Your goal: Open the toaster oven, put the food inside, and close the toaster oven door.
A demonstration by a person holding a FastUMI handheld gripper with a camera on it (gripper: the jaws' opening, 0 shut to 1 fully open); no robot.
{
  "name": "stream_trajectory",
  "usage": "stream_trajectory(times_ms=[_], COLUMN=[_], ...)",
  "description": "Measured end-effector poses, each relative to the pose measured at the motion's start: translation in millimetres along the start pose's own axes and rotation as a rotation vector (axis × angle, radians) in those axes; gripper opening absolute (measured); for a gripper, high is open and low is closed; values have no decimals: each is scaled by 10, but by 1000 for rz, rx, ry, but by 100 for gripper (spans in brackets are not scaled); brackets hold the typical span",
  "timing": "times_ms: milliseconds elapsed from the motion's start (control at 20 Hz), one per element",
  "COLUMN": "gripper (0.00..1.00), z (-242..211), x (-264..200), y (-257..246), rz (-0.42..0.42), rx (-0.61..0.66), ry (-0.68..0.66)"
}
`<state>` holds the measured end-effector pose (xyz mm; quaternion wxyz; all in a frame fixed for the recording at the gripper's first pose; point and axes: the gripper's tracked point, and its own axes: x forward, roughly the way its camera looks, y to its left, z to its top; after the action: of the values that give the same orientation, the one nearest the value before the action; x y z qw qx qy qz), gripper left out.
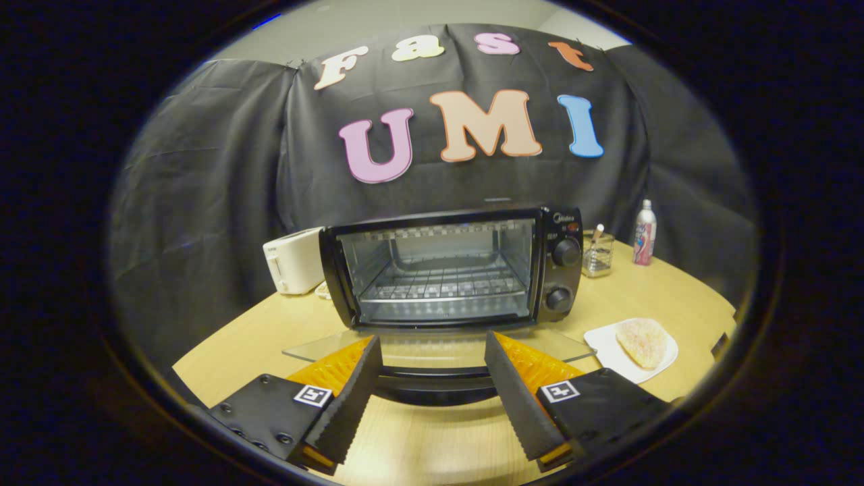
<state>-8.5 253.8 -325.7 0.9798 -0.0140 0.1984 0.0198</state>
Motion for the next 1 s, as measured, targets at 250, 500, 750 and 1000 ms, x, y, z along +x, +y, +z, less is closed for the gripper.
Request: stream_trajectory(times_ms=[250,500,750,1000], gripper=[95,93,92,92], z=[-291,-472,-506,-518], x=[125,237,288,292], y=[-80,-159,-166,-153], rz=[3,7,10,-3], rx=[52,82,33,-69], ry=[105,145,131,117])
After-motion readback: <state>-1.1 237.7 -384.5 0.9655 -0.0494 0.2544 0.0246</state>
